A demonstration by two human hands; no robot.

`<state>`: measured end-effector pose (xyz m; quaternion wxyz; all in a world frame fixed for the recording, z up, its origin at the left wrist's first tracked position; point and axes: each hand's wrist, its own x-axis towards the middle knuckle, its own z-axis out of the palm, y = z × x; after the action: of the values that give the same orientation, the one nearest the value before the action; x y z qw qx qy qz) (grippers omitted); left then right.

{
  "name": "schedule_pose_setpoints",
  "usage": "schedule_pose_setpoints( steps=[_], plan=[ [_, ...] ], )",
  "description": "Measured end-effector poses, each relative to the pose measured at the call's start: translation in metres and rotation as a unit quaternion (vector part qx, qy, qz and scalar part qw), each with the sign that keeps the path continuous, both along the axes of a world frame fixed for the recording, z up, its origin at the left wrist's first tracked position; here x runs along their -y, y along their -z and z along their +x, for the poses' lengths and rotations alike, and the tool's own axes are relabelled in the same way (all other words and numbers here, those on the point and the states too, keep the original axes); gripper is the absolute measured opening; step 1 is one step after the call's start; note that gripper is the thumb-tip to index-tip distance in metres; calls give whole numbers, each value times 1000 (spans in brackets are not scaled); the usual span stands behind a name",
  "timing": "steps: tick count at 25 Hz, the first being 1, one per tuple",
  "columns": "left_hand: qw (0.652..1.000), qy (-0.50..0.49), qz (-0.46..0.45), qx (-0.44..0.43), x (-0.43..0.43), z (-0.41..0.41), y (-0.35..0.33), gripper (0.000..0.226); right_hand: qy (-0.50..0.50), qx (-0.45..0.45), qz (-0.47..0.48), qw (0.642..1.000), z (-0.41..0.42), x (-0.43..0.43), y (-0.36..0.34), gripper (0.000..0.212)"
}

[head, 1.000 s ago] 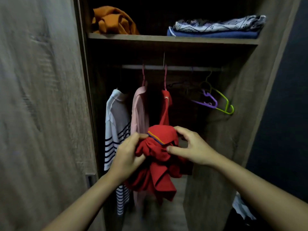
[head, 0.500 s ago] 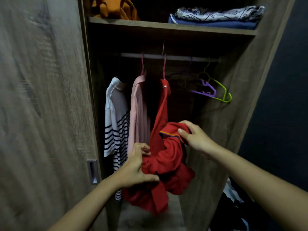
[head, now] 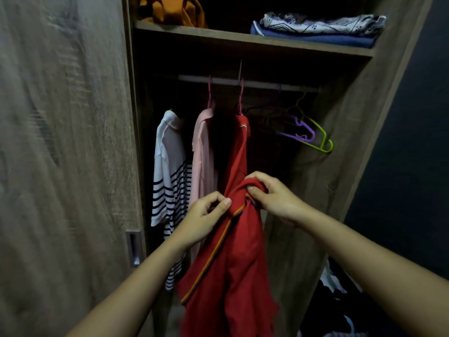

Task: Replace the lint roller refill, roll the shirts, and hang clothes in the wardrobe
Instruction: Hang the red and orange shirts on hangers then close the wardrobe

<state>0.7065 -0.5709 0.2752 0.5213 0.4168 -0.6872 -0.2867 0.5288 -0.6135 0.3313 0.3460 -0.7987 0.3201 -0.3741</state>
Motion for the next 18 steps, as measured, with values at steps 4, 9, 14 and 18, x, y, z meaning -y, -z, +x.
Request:
schedule_pose_setpoints(
  steps=[4, 9, 14, 18],
  plan=[
    [999, -6, -26, 38, -10, -6, -1, 24, 16, 18, 17, 1000, -13, 2, -7, 22],
    [985, 44, 42, -161, -19, -30, -44, 16, 92, -25, -52, 994, -27, 8, -2, 13],
    [977, -13, 71, -198, -13, -52, -72, 16, 243, 59, -136, 959, -26, -17, -3, 10],
    [993, -90, -75, 30, -16, -47, -95, 19, 207, 96, -167, 959, -20, -53, -3, 32]
  ],
)
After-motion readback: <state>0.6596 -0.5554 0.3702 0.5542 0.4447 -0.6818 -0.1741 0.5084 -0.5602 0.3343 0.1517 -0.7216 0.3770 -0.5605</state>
